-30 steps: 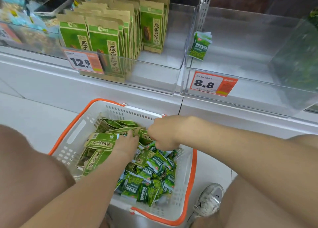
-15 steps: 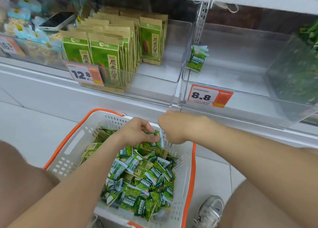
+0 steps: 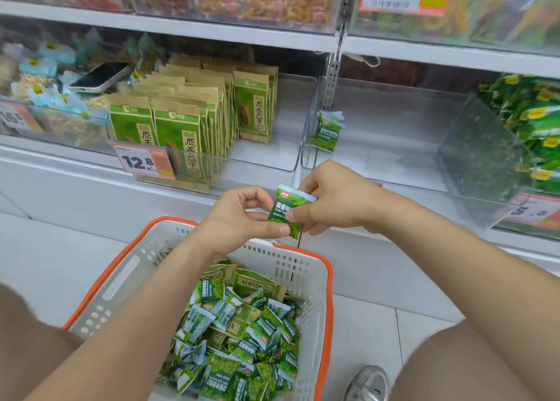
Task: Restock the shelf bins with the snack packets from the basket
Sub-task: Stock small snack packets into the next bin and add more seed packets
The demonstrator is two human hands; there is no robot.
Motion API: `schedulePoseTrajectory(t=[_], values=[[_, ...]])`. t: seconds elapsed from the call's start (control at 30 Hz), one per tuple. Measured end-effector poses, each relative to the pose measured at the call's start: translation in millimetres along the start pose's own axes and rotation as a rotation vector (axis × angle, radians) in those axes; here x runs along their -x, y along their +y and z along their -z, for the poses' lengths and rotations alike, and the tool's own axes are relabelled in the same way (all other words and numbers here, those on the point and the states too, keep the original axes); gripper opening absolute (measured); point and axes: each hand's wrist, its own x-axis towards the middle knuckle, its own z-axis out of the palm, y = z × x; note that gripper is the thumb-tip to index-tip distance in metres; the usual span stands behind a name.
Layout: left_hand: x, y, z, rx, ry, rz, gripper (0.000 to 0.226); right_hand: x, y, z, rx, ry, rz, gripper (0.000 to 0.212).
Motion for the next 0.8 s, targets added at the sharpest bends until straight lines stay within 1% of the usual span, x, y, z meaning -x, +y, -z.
schedulePoseTrajectory(t=[0.13, 0.2, 0.27, 0.33, 0.37, 0.4, 0.43, 0.5, 0.57, 0.63, 0.67, 0.8], values=[[-3.5, 29.1, -18.2, -0.046, 0.168, -0.168, 0.043, 3.4, -6.1, 20.2, 0.112, 0.181, 0.215, 0.023], [-6.8, 40.6, -26.7, -0.149, 0.284, -0.284, 0.044, 0.2, -6.8, 33.6, 0.066, 0.306, 0.266, 0.024], [-11.0, 48.2, -33.3, -0.29, 0.398, -0.418, 0.041, -8.2, -4.5, 47.4, -0.104, 0.434, 0.241, 0.026], [-17.0, 51.3, -36.5, -0.518, 0.486, -0.567, 0.034, -19.8, -0.2, 60.0, -0.247, 0.526, 0.173, 0.023], [-20.6, 51.2, -38.1, -0.614, 0.512, -0.621, 0.029, -27.4, 4.4, 65.9, -0.274, 0.555, 0.124, 0.022], [-24.3, 49.4, -39.4, -0.678, 0.522, -0.639, 0.024, -35.8, 10.5, 71.7, -0.268, 0.569, 0.07, 0.022], [-27.7, 46.9, -41.2, -0.718, 0.518, -0.618, 0.023, -45.3, 18.0, 76.7, -0.244, 0.566, 0.015, 0.023], [-32.9, 41.4, -44.9, -0.759, 0.498, -0.545, 0.026, -65.4, 34.1, 84.3, -0.167, 0.508, -0.096, 0.024], [-37.0, 36.6, -48.4, -0.781, 0.496, -0.546, 0.03, -83.8, 47.6, 89.1, -0.054, 0.402, -0.17, 0.036], [-40.1, 34.9, -49.8, -0.786, 0.522, -0.563, 0.027, -98.4, 52.8, 91.5, 0.016, 0.336, -0.205, 0.056], [-41.5, 35.6, -49.7, -0.799, 0.538, -0.563, 0.026, -104.9, 53.0, 92.8, 0.028, 0.325, -0.212, 0.063], [-46.3, 38.1, -51.2, -0.862, 0.574, -0.581, 0.029, -134.5, 48.5, 99.3, 0.131, 0.318, -0.227, 0.066]])
